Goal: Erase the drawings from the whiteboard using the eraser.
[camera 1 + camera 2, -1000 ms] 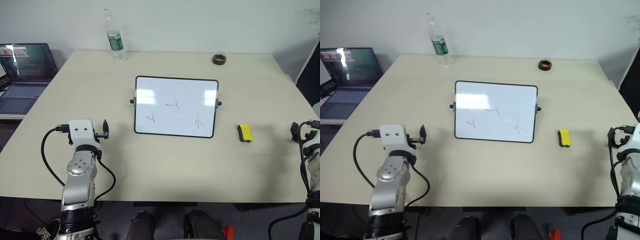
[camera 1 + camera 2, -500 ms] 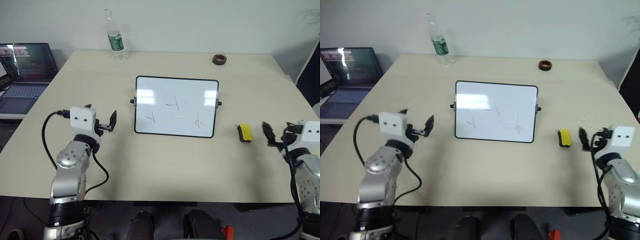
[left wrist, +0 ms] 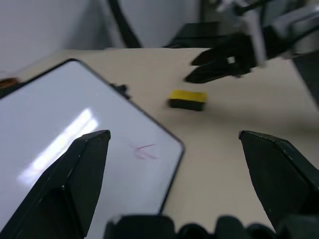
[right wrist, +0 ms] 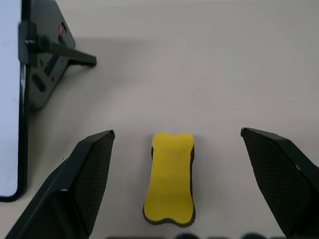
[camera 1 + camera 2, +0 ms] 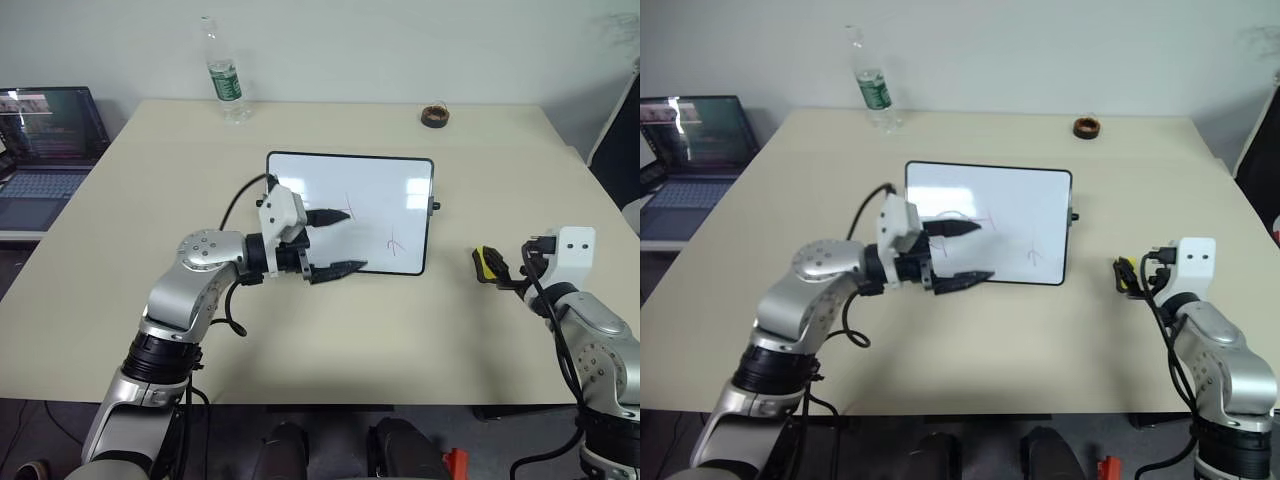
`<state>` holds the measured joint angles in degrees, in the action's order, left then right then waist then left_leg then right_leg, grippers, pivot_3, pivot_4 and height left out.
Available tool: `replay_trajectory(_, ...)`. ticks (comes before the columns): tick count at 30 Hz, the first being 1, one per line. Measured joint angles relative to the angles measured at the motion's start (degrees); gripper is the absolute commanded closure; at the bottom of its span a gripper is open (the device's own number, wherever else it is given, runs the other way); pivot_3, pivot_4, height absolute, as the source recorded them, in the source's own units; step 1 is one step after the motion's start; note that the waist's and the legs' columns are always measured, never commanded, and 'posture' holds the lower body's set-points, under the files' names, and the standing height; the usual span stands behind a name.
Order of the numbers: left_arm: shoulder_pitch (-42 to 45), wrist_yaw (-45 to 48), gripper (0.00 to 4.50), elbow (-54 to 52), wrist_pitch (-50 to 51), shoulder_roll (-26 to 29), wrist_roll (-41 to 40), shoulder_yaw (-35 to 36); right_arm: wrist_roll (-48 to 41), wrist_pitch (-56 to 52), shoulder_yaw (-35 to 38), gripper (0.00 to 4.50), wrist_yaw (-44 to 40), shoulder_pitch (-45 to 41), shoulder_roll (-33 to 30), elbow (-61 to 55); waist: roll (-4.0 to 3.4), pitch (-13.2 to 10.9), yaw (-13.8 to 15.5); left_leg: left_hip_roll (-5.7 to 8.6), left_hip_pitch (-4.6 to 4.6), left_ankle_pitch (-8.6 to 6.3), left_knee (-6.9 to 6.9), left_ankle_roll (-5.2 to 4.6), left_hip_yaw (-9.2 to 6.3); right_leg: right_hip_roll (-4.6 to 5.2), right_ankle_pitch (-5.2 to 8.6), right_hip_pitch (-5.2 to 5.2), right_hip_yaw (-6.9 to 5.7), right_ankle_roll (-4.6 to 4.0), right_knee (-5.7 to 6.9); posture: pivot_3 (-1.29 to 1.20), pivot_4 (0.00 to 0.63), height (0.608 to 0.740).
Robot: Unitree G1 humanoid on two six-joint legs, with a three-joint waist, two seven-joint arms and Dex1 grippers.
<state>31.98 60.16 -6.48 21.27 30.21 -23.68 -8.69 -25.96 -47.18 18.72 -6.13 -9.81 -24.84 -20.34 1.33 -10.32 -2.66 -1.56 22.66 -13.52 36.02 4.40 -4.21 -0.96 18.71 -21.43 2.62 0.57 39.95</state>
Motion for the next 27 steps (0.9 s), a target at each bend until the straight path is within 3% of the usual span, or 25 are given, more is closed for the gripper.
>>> replay_trajectory(19, 0.9, 3.0, 0.0, 2.8, -0.3, 0.3, 1.3, -0.8, 6.7, 1.7, -4.6, 0.06, 1.5, -3.9, 3.5, 10.1, -0.04, 0.0, 0.0, 0.04, 0.07, 0.0, 0.03, -0.01, -0.02, 0.03, 0.0, -0.04, -0.02, 0.01, -0.01, 0.0, 0.15, 0.74)
replay_trajectory(27, -1.7, 1.9, 0.0, 2.8, -0.5, 0.9, 1.6, -0.1, 9.0, 3.1, -5.1, 2.82, 1.2, -5.2, 3.6, 11.7, -0.05, 0.0, 0.1, 0.03, 0.08, 0.0, 0.03, -0.01, -0.02, 0.04, 0.0, -0.05, 0.0, 0.01, 0.0, 0.0, 0.15, 0.74)
